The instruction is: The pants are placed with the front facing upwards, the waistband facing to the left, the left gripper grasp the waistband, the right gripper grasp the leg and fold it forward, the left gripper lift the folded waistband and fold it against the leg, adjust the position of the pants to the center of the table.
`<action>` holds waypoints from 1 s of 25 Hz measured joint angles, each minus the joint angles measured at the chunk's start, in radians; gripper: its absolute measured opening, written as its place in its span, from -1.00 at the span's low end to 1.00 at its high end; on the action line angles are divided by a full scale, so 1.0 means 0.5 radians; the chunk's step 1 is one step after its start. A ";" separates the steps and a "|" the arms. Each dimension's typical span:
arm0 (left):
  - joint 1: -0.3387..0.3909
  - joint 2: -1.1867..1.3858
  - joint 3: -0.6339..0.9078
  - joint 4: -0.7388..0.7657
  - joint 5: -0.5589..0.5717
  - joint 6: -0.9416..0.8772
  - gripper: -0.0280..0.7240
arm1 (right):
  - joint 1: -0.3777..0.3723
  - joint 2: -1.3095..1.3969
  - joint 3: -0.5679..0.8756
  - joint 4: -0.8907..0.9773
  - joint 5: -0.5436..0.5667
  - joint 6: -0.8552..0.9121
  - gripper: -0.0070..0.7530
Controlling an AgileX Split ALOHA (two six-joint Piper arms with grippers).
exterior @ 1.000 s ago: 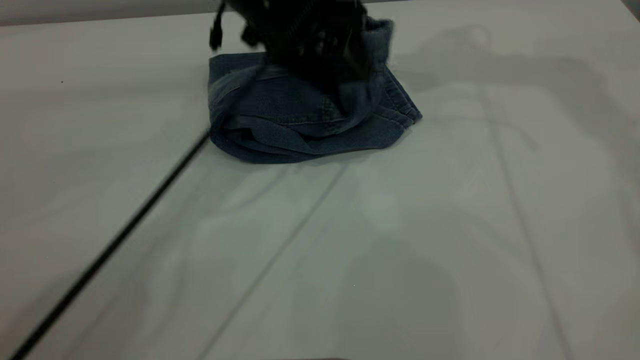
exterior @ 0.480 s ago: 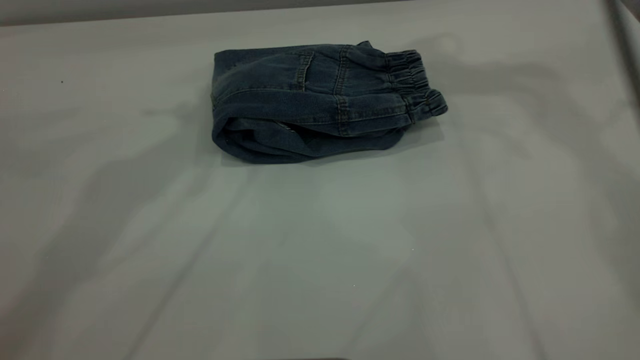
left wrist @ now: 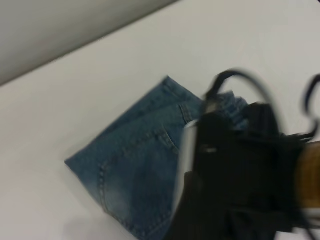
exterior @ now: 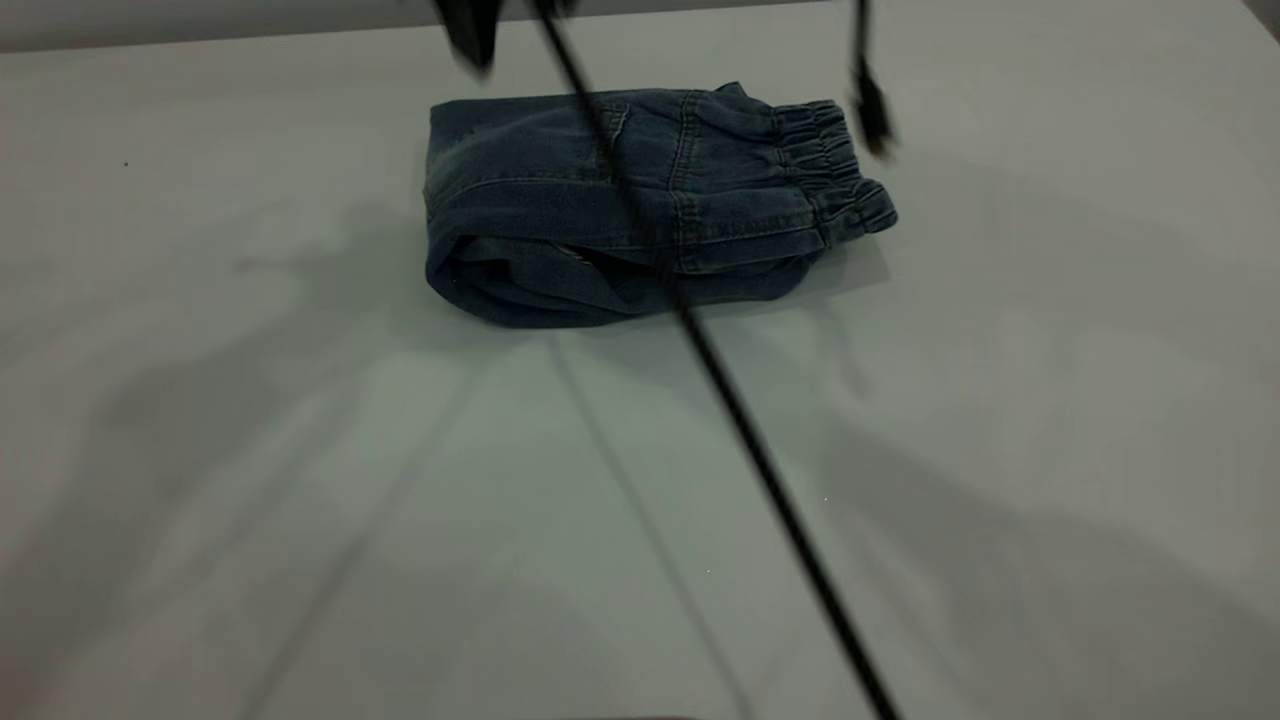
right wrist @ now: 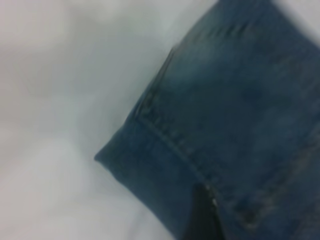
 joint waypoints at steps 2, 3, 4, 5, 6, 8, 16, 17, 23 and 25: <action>0.000 0.000 0.000 0.000 0.052 0.000 0.57 | 0.002 0.099 0.000 -0.022 0.011 0.089 0.29; 0.000 0.000 0.000 0.001 0.071 0.000 0.57 | -0.003 0.147 0.000 -0.038 0.012 0.146 0.30; 0.000 0.000 0.000 0.003 0.094 0.000 0.57 | -0.005 0.194 0.000 -0.060 0.010 0.199 0.30; 0.000 0.000 0.000 0.005 0.114 0.000 0.57 | -0.006 0.231 0.000 -0.101 0.000 0.237 0.30; 0.000 0.000 0.000 0.005 0.133 0.000 0.57 | -0.007 0.272 0.000 -0.153 -0.015 0.279 0.30; 0.000 0.000 0.000 0.005 0.164 0.003 0.57 | -0.007 0.336 -0.002 -0.242 -0.025 0.366 0.31; 0.000 0.000 0.000 0.007 0.243 0.039 0.57 | -0.023 0.427 -0.036 -0.089 0.109 0.731 0.31; 0.000 0.000 0.000 0.007 0.249 0.040 0.57 | -0.025 0.429 -0.038 -0.034 0.138 0.809 0.31; 0.002 0.000 0.000 0.007 0.286 0.045 0.57 | -0.027 0.433 -0.043 0.114 0.240 1.292 0.31; 0.002 0.000 0.000 0.007 0.288 0.045 0.57 | -0.027 0.426 -0.045 0.096 0.247 1.291 0.31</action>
